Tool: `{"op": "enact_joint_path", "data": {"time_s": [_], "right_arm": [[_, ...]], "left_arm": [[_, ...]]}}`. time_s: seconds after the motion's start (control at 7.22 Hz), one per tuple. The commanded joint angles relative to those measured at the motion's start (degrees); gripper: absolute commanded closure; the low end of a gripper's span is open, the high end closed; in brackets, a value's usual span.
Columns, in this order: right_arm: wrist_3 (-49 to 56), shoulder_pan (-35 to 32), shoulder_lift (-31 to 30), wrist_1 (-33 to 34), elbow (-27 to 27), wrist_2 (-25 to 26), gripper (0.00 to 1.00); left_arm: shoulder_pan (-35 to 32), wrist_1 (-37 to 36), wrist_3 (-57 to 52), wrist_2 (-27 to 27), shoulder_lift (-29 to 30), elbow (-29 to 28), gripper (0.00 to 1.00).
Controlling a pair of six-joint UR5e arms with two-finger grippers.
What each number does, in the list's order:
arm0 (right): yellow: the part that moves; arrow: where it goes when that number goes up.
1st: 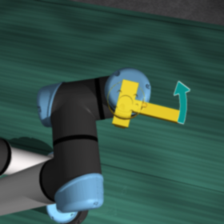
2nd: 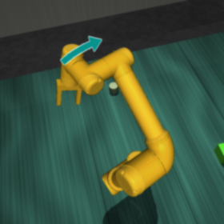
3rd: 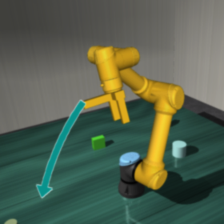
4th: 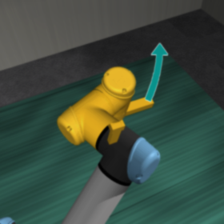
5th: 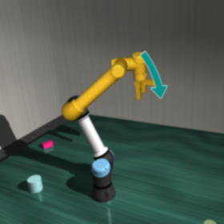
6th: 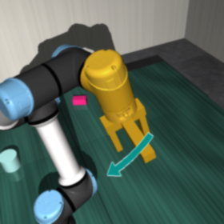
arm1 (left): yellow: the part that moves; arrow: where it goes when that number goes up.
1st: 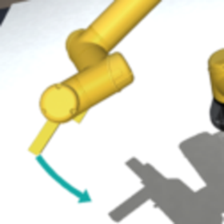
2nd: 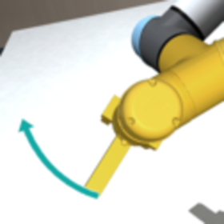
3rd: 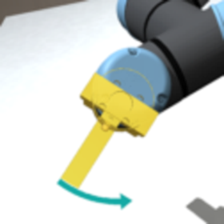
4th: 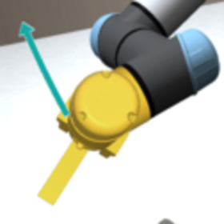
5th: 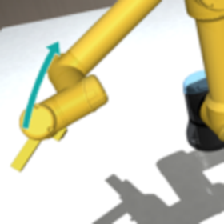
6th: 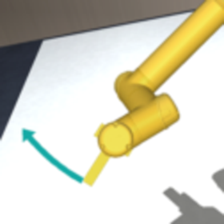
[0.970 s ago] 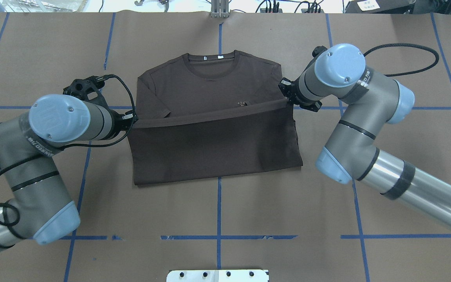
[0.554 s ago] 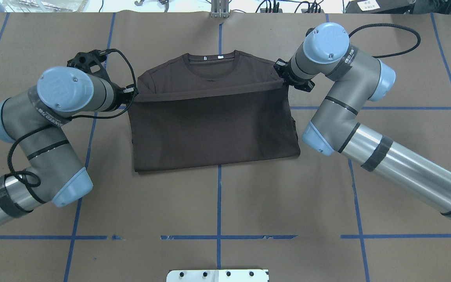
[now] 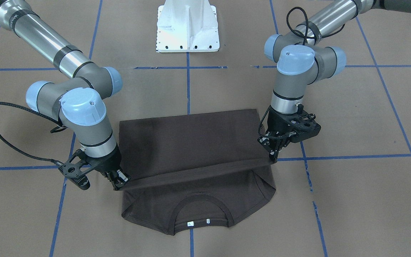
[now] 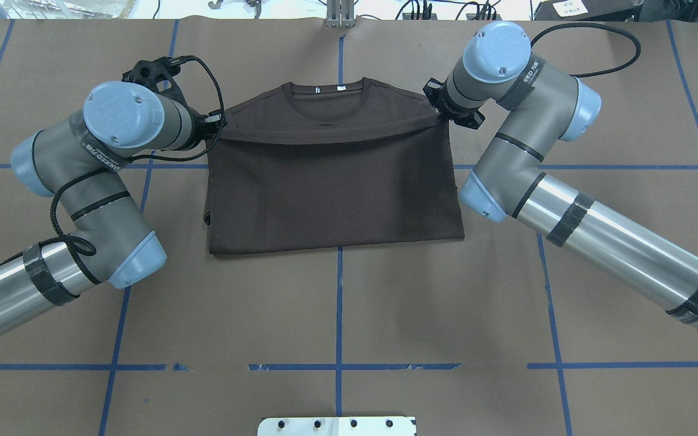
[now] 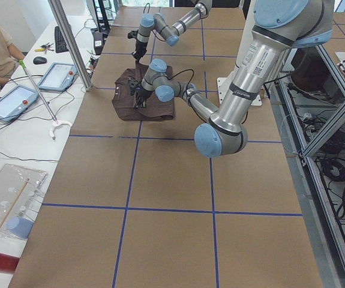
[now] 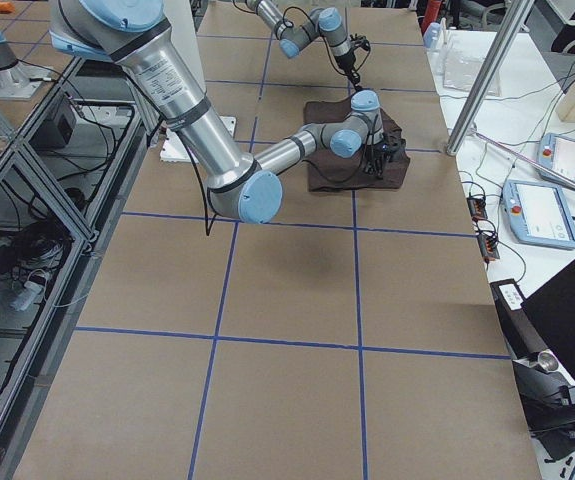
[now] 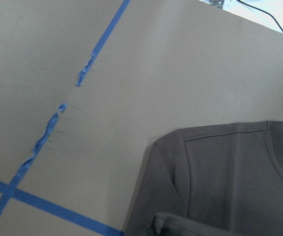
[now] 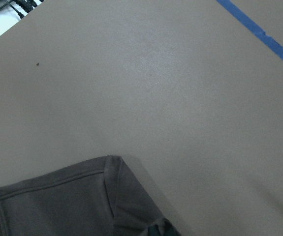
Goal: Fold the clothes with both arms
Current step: 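Release the hem and raise both grippers away from the folded shirt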
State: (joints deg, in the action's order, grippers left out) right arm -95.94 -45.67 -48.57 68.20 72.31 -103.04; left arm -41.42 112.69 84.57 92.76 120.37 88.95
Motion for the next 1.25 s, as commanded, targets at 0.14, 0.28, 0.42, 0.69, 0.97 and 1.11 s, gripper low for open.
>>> {"op": "enact_joint_path", "data": {"time_s": [0.14, 0.28, 0.42, 0.69, 0.97, 1.11], "right_arm": [[0.49, -1.17, 2.33, -0.08, -1.64, 0.56, 1.0], [0.49, -1.18, 3.21, -0.09, -2.77, 0.56, 1.0], [0.49, -1.09, 4.69, -1.83, -5.57, 0.56, 1.0], [0.49, -1.0, 4.62, -5.09, -8.32, 0.56, 0.84], [0.4, -1.09, 4.97, -5.27, -7.8, 0.56, 0.13], [-0.21, -1.18, 4.71, -5.36, -6.23, 0.47, 0.0]], "left_arm": [[-1.56, 1.75, -2.9, -1.18, 0.3, -2.47, 1.0], [-1.56, 1.74, -3.01, -1.18, 0.3, -2.47, 1.0], [-1.64, 1.74, -3.1, -1.18, 0.3, -2.47, 1.0], [-1.64, 1.83, -3.1, -1.18, 0.3, -2.47, 0.62], [-1.64, 2.01, -3.01, -1.09, 0.22, -2.47, 0.49], [-1.64, 2.97, -2.92, -1.01, 0.3, -2.21, 0.45]]}}
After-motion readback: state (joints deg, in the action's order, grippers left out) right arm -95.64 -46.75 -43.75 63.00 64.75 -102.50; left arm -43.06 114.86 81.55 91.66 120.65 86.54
